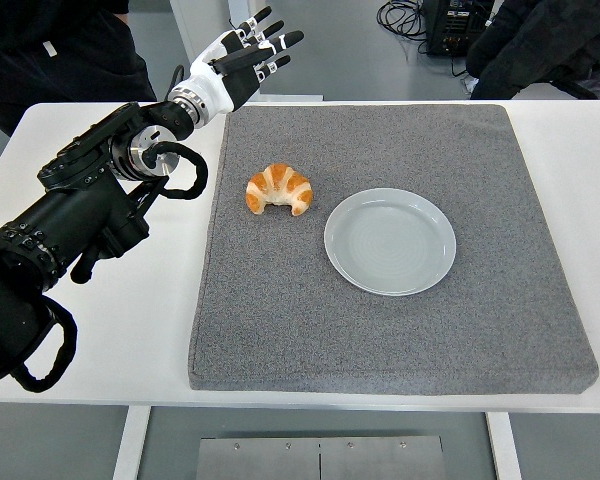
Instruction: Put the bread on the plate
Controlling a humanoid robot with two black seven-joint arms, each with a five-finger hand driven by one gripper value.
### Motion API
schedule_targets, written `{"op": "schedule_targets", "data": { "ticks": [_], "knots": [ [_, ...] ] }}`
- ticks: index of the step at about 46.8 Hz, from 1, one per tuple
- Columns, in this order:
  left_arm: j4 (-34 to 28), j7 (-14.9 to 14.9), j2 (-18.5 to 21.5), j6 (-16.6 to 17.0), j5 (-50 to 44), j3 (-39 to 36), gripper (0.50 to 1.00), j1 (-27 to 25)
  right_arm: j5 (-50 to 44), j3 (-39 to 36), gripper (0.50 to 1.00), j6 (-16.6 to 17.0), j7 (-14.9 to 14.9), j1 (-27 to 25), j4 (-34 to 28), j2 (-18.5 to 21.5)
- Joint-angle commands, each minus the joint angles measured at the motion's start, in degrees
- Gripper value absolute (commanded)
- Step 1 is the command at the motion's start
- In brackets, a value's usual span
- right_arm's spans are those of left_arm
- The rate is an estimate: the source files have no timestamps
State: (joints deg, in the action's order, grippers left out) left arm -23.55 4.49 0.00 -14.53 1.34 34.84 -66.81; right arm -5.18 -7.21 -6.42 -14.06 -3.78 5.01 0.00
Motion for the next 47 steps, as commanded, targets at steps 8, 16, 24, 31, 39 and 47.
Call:
{"op": "schedule_targets", "data": {
  "ticks": [8,16,24,31,39,47],
  "knots": [
    [-2.8,0.3,0.0,2.6,0.8,-0.3,1.0,0.1,0.0,0.0,1.0,0.0,0.0,0.0,0.0,0.0],
    [-8.9,1.7,0.0,5.6,7.3,-6.5,1.0,0.4,0.0,0.0,1.0,0.0,0.0,0.0,0.0,0.0],
    [-21.3,4.9,0.0,13.2,17.8,-10.8,1.0,0.8,0.0,0.0,1.0,0.0,0.0,0.0,0.0,0.0],
    [-27.2,4.9,3.3,14.3,22.7,-15.5,1.0,0.4,0.0,0.0,1.0,0.0,0.0,0.0,0.0,0.0],
    [-32.5,4.9,8.8,15.2,29.7,-19.5,1.0,-0.2,0.0,0.0,1.0,0.0,0.0,0.0,0.0,0.0],
    [-37.0,4.9,14.0,16.9,35.5,-23.3,1.0,-1.8,0.0,0.0,1.0,0.0,0.0,0.0,0.0,0.0]
  ]
}}
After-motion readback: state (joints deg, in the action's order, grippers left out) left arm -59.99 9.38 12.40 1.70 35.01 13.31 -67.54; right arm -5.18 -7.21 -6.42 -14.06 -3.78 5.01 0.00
